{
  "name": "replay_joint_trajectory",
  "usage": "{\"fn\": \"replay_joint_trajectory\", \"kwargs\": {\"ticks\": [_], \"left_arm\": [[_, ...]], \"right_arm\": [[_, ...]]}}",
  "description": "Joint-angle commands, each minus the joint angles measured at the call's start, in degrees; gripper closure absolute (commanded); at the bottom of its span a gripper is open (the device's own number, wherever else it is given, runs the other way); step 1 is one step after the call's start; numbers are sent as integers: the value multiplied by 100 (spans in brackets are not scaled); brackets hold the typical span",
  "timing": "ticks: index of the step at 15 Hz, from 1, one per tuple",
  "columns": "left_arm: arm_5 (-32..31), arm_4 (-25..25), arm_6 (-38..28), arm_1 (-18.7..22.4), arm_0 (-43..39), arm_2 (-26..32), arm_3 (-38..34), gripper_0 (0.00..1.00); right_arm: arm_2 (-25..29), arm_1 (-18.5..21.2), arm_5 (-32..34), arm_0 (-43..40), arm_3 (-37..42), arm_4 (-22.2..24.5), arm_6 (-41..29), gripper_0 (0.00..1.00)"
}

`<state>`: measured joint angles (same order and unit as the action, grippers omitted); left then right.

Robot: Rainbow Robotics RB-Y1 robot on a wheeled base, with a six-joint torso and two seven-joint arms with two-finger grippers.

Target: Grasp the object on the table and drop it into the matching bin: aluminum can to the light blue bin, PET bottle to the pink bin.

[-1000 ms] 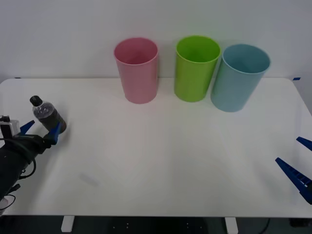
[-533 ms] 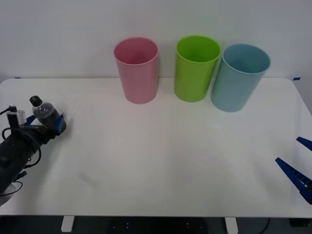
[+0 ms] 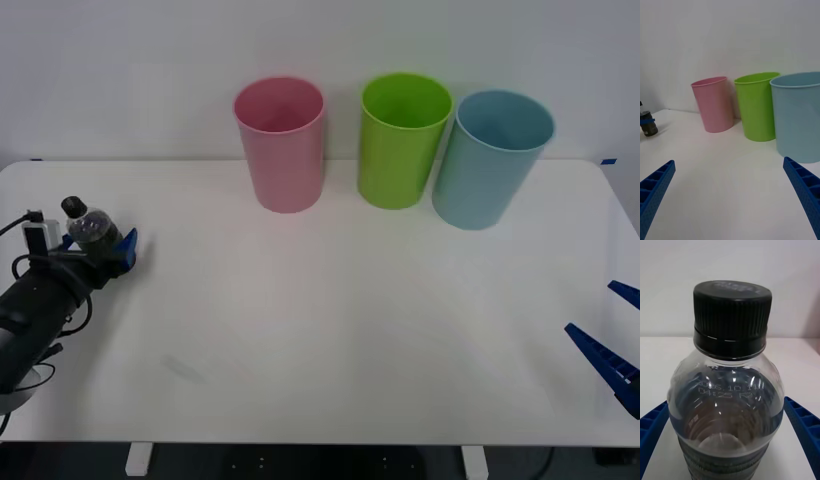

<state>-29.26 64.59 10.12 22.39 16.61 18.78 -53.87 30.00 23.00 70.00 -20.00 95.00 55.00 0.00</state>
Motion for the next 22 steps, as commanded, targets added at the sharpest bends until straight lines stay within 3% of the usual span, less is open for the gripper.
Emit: {"fn": "replay_joint_trajectory", "kwargs": {"ticks": [1,2,3,12,22], "left_arm": [[-1,1,7,-7,0,2,-1,24],[-1,1,16,-7,0,2,-1,88],[-1,10,34,-7,0,2,-1,100],[-326,-52,7,11,-26,-33,-71,100],[-862,-316,-336,63,-61,-270,-1108,100]], "right_arm": [[0,0,0,0,0,0,0,0],[0,0,0,0,0,0,0,0],[0,0,0,0,0,0,0,0],[0,0,0,0,0,0,0,0],[0,0,0,0,0,0,0,0]]}}
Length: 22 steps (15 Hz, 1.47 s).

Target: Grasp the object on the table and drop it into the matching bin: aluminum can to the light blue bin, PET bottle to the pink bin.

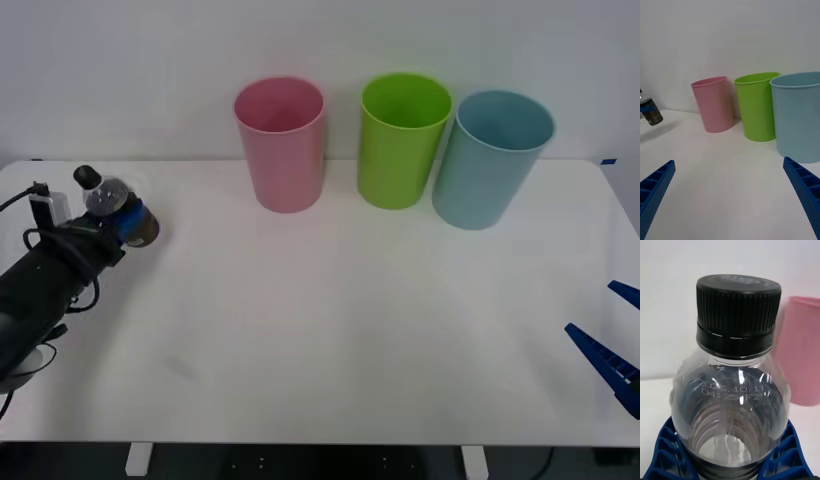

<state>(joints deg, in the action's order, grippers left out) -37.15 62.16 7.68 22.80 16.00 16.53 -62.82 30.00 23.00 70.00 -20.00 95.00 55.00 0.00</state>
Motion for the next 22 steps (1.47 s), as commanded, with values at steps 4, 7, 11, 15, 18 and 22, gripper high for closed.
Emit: {"fn": "replay_joint_trajectory", "kwargs": {"ticks": [4,7,11,15,18,22], "left_arm": [[-82,-46,-505,23,-1,-123,-802,100],[-152,271,-1313,84,-9,-141,-1321,100],[-196,279,-2271,260,-1,-229,-1918,100],[-196,288,-3141,664,122,-396,-2384,100],[-196,288,-3308,849,421,-589,-2384,100],[-196,534,-3511,840,1089,-853,-1989,100]], "right_arm": [[0,0,0,0,0,0,0,0],[0,0,0,0,0,0,0,0],[0,0,0,0,0,0,0,0],[0,0,0,0,0,0,0,0],[0,0,0,0,0,0,0,0],[0,0,0,0,0,0,0,0]]}}
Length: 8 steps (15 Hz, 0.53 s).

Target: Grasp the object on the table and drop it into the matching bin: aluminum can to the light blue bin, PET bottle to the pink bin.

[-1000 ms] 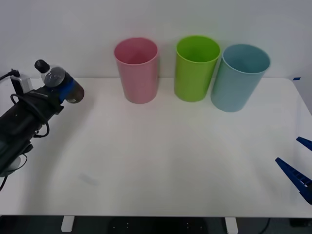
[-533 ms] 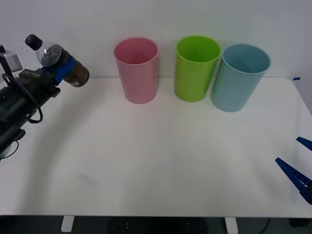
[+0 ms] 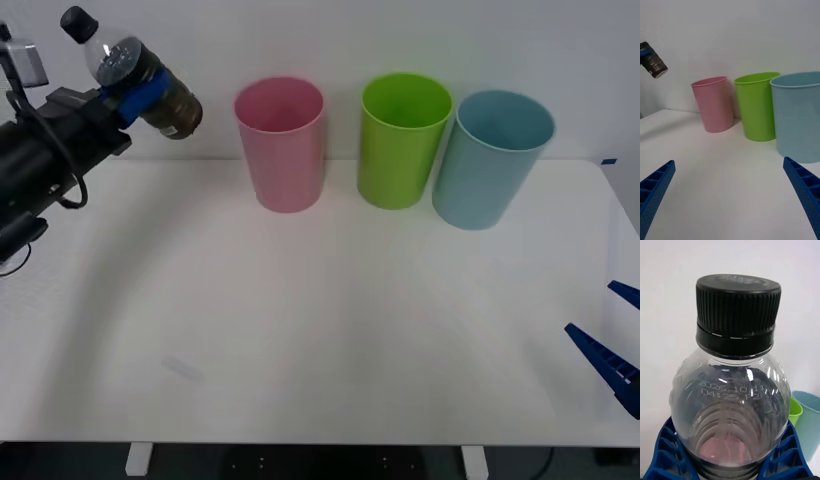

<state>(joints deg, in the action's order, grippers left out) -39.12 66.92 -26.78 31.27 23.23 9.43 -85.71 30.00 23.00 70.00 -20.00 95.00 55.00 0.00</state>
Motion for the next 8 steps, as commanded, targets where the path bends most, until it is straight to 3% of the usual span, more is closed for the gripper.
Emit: {"fn": "replay_joint_trajectory", "kwargs": {"ticks": [1,8], "left_arm": [[-8,164,-73,-7,630,-231,556,100],[-8,832,67,-209,2573,-1048,2683,100]], "right_arm": [[0,0,0,0,0,0,0,0],[0,0,0,0,0,0,0,0]]}}
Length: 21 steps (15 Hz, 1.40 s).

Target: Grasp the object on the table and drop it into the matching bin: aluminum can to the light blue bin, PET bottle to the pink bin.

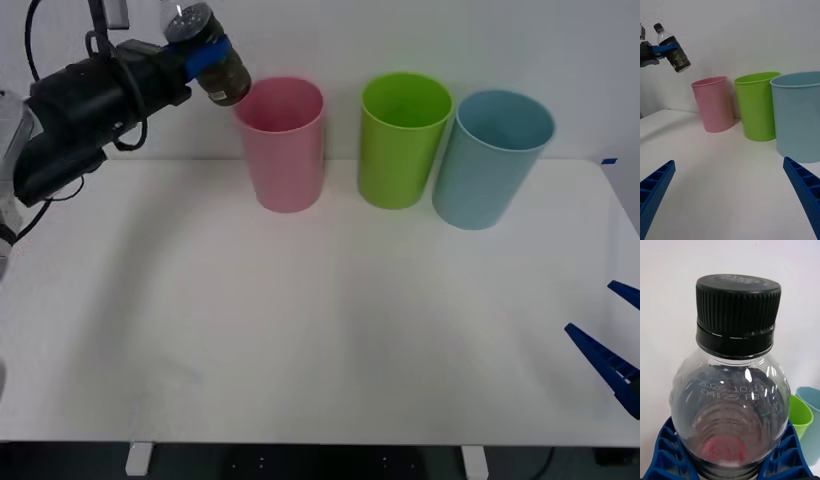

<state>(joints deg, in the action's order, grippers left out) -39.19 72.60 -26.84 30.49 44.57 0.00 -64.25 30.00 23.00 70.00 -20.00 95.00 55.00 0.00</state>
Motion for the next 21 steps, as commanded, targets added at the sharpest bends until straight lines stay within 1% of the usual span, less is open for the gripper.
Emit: {"fn": "replay_joint_trajectory", "kwargs": {"ticks": [1,6,9,11,18,19,20,21], "left_arm": [[-1,430,126,-245,667,-106,826,100],[25,1379,355,-755,1634,-80,2013,100],[131,1740,495,-1001,2126,-62,2637,100],[245,1792,522,-1133,2161,0,2672,100],[271,1705,548,-1151,2152,35,2672,99],[280,1669,557,-1151,2144,35,2672,91],[271,1625,565,-1151,2144,79,2663,78],[263,1625,583,-1142,2144,105,2672,37]], "right_arm": [[0,0,0,0,0,0,0,0],[0,0,0,0,0,0,0,0],[0,0,0,0,0,0,0,0],[0,0,0,0,0,0,0,0],[0,0,0,0,0,0,0,0],[0,0,0,0,0,0,0,0],[0,0,0,0,0,0,0,0],[0,0,0,0,0,0,0,0]]}}
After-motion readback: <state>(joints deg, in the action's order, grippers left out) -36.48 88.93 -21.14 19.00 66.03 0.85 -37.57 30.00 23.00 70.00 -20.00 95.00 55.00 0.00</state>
